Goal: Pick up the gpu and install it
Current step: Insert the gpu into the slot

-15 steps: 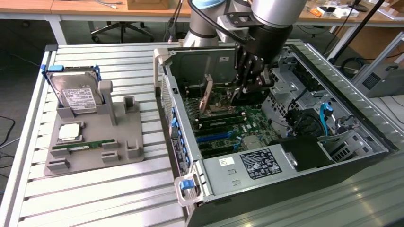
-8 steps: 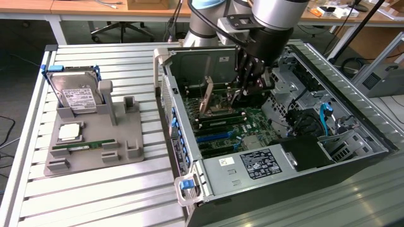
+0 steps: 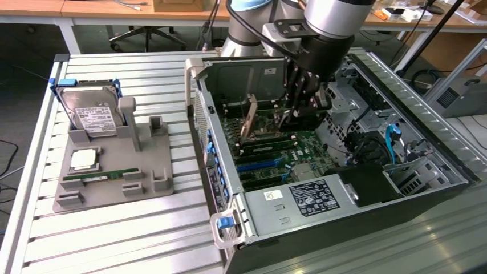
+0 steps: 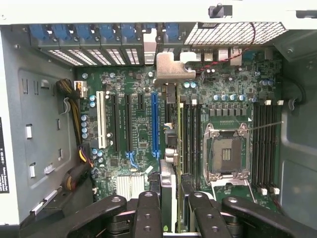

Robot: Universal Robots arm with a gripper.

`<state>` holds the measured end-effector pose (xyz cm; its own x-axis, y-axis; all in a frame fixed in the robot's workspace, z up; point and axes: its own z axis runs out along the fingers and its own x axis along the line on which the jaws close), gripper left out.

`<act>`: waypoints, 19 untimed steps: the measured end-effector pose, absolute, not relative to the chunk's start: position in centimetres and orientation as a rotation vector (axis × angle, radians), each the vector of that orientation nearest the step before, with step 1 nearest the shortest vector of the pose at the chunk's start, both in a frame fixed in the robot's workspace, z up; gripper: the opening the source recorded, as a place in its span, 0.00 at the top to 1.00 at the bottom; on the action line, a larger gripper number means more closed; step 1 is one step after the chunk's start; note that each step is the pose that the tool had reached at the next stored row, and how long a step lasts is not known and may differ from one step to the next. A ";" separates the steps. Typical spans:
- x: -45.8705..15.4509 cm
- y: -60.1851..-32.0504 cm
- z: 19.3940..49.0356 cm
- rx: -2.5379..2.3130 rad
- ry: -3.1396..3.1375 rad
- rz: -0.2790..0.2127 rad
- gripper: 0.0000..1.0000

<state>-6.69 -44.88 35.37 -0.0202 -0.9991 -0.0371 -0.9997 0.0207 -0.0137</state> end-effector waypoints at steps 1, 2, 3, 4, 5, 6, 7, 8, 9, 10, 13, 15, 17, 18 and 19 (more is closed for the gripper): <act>-6.7 -44.9 35.4 -2.173 2.218 0.025 0.73; -6.7 -45.0 35.3 -2.173 2.218 0.025 0.73; -6.7 -45.0 35.3 -2.173 2.218 0.025 0.73; -6.7 -45.0 35.3 -2.173 2.218 0.025 0.73; -6.7 -45.0 35.3 -2.173 2.218 0.025 0.73; -6.7 -45.1 35.3 -2.173 2.218 0.025 0.73; -6.8 -45.1 35.3 -2.173 2.218 0.025 0.73; -6.8 -45.2 35.3 -2.173 2.218 0.025 0.73; -6.8 -45.2 35.3 -2.173 2.218 0.025 0.73; -6.8 -45.3 35.2 -2.173 2.218 0.025 0.73; -6.9 -45.4 35.2 -2.173 2.218 0.025 0.73; -6.9 -45.5 35.2 -2.173 2.218 0.025 0.73; -6.9 -45.5 35.2 -2.173 2.218 0.025 0.73; -7.0 -45.6 35.2 -2.173 2.218 0.025 0.73; -7.0 -45.6 35.2 -2.173 2.218 0.025 0.73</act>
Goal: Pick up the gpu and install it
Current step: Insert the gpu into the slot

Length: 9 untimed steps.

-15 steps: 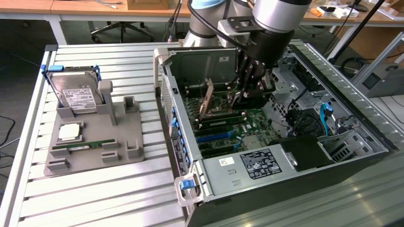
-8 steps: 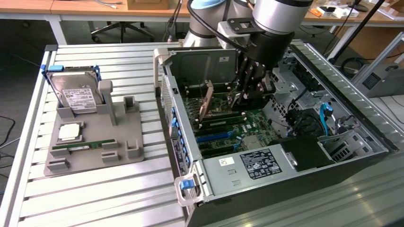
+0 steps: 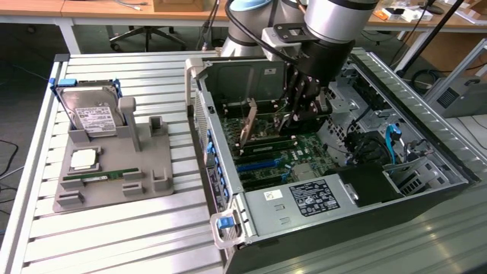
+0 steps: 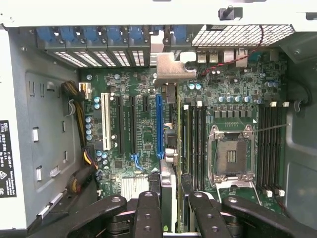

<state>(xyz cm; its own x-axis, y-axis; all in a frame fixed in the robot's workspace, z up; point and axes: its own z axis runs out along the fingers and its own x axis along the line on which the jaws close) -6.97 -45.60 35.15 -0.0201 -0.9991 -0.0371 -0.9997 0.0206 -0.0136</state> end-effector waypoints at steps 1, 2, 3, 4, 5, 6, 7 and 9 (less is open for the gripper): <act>-7.0 -45.6 35.1 -2.173 2.218 0.025 0.73; -7.0 -45.7 35.1 -2.174 2.218 0.025 0.73; -7.0 -45.7 35.1 -2.173 2.218 0.025 0.73; -7.0 -45.7 35.1 -2.173 2.218 0.025 0.73; -7.0 -45.7 35.1 -2.173 2.218 0.025 0.73; -7.0 -45.8 35.1 -2.173 2.218 0.025 0.73; -7.1 -45.8 35.1 -2.173 2.218 0.025 0.73; -7.1 -45.9 35.1 -2.173 2.218 0.025 0.73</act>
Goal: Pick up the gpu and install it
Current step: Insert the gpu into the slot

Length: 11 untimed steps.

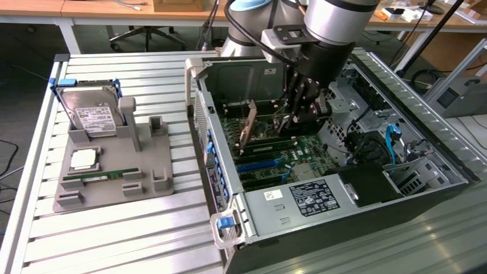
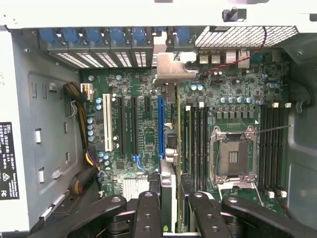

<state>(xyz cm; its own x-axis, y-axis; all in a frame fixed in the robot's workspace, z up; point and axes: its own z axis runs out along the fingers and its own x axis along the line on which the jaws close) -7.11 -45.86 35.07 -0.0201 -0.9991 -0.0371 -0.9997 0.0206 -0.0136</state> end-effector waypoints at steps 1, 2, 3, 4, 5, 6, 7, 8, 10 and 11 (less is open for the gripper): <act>-7.1 -45.9 35.1 -2.173 2.218 0.025 0.73; -7.1 -45.9 35.1 -2.173 2.218 0.025 0.73; -7.2 -46.0 35.0 -2.173 2.218 0.025 0.73; -7.2 -46.0 35.0 -2.173 2.218 0.025 0.73; -7.2 -46.0 35.0 -2.173 2.218 0.025 0.73; -7.2 -46.0 35.0 -2.173 2.218 0.025 0.73; -7.2 -46.1 35.0 -2.173 2.218 0.025 0.73; -7.3 -46.1 35.0 -2.173 2.218 0.025 0.73; -7.3 -46.1 35.0 -2.173 2.218 0.025 0.73; -7.3 -46.2 35.0 -2.173 2.218 0.025 0.73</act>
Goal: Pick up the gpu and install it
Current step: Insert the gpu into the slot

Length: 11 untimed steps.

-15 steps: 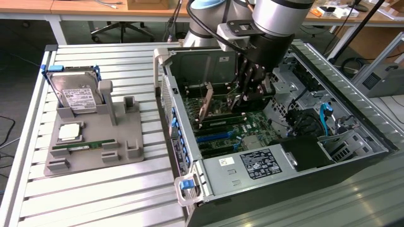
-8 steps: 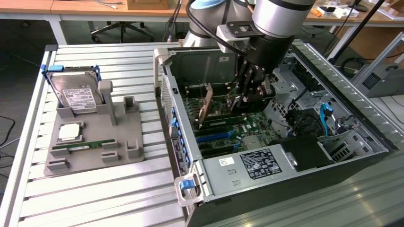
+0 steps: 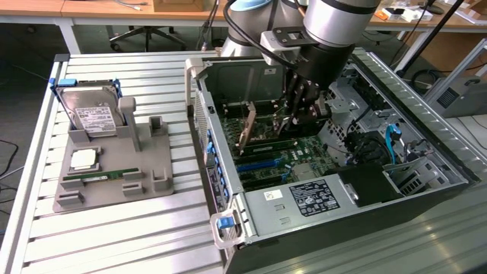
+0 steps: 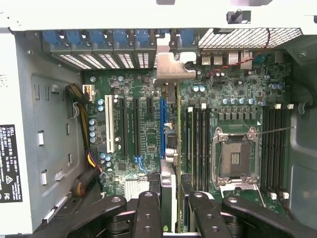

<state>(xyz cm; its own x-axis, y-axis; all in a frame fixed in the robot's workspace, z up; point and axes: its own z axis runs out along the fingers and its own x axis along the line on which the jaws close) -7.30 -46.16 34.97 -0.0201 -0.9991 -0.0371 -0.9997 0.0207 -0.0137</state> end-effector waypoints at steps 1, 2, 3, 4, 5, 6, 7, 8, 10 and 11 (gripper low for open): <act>-7.3 -46.2 35.0 -2.173 2.218 0.025 0.73; -7.3 -46.2 35.0 -2.173 2.218 0.025 0.73; -7.3 -46.2 34.9 -2.173 2.218 0.025 0.73; -7.4 -46.2 34.9 -2.173 2.218 0.025 0.73; -7.4 -46.3 34.9 -2.173 2.218 0.025 0.73; -7.4 -46.3 34.9 -2.173 2.218 0.025 0.73; -7.4 -46.3 34.9 -2.173 2.218 0.025 0.73; -7.4 -46.3 34.9 -2.173 2.218 0.025 0.73; -7.5 -46.4 34.9 -2.173 2.218 0.025 0.73; -7.5 -46.4 34.9 -2.173 2.218 0.025 0.73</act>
